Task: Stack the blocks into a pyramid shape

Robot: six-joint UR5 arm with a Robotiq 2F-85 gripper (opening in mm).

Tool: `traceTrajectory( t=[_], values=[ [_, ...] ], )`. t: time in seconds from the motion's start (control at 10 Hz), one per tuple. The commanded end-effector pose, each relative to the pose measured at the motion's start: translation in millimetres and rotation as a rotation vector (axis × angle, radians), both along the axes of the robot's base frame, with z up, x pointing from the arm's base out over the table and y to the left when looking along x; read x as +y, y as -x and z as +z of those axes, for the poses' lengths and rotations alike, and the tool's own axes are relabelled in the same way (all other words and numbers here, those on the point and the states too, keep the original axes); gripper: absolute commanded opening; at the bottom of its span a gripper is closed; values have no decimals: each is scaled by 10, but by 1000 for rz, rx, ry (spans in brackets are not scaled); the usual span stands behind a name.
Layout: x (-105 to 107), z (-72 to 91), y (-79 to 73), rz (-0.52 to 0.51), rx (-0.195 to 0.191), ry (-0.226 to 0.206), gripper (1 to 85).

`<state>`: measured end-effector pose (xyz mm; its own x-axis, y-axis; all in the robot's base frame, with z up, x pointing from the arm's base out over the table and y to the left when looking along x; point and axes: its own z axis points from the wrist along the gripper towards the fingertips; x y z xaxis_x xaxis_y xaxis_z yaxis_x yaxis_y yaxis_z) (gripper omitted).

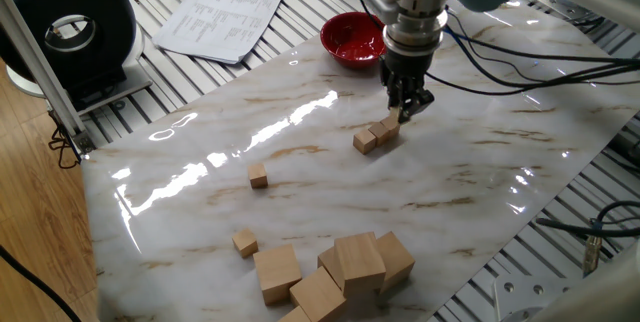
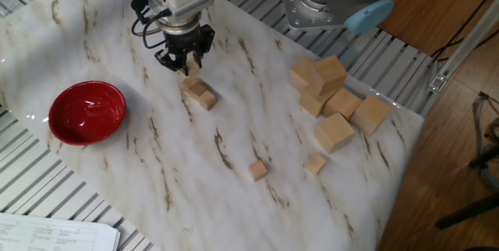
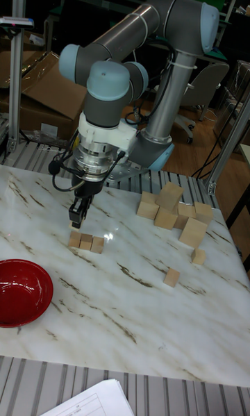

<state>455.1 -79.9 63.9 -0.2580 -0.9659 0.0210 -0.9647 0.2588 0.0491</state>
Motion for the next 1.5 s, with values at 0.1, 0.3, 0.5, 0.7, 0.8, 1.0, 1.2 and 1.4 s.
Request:
traceTrajectory(
  t=[0.1, 0.3, 0.5, 0.7, 0.8, 1.0, 1.2, 1.4],
  values=[
    [78, 47, -121, -8, -3, -8, 10],
    [144, -6, -151, -17, -11, -15, 10],
    [162, -49, -176, -17, -15, -18, 10],
    [183, -49, -181, -17, -15, -21, 10],
    [178, -47, -187, -17, -17, -21, 10],
    [189, -43, -187, -19, -15, -24, 10],
    [218, -33, -197, -17, -18, -33, 10],
    [236, -22, -243, 9, -35, -36, 10]
  ],
)
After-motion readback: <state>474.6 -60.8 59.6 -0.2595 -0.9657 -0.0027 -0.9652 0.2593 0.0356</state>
